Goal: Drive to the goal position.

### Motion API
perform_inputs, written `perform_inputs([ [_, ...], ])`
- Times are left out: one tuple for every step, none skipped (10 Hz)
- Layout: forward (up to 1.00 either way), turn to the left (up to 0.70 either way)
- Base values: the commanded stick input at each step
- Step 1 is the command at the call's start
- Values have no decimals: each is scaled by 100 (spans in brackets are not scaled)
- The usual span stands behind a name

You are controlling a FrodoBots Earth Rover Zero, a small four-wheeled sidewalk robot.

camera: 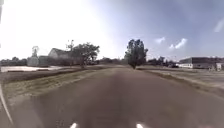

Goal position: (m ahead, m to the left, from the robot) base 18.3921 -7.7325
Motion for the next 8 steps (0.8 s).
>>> perform_inputs([
  [70,0],
  [70,0],
  [70,0],
  [70,0],
  [70,0],
  [70,0],
  [70,0],
  [70,0],
])
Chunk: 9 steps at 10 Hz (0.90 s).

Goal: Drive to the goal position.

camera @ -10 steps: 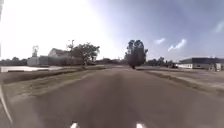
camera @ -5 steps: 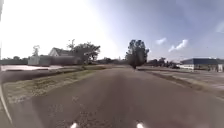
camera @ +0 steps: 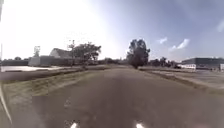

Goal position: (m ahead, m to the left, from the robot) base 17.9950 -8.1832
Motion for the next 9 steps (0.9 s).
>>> perform_inputs([
  [70,0],
  [70,0],
  [70,0],
  [70,0],
  [70,0],
  [70,0],
  [70,0],
  [70,0],
  [70,0],
])
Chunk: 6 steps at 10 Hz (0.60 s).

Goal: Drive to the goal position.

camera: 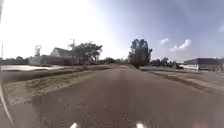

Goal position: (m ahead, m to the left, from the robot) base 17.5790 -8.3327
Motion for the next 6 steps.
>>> perform_inputs([
  [70,0],
  [70,0],
  [70,0],
  [70,0],
  [70,0],
  [70,0],
])
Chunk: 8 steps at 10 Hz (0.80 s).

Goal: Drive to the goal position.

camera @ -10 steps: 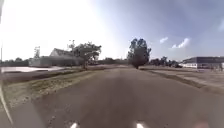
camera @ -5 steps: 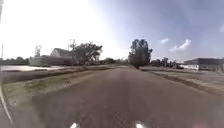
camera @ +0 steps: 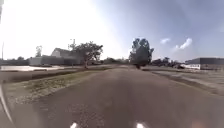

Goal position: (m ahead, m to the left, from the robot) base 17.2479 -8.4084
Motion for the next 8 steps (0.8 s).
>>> perform_inputs([
  [70,0],
  [70,0],
  [70,0],
  [70,0],
  [70,0],
  [70,0],
  [70,0],
  [70,0],
])
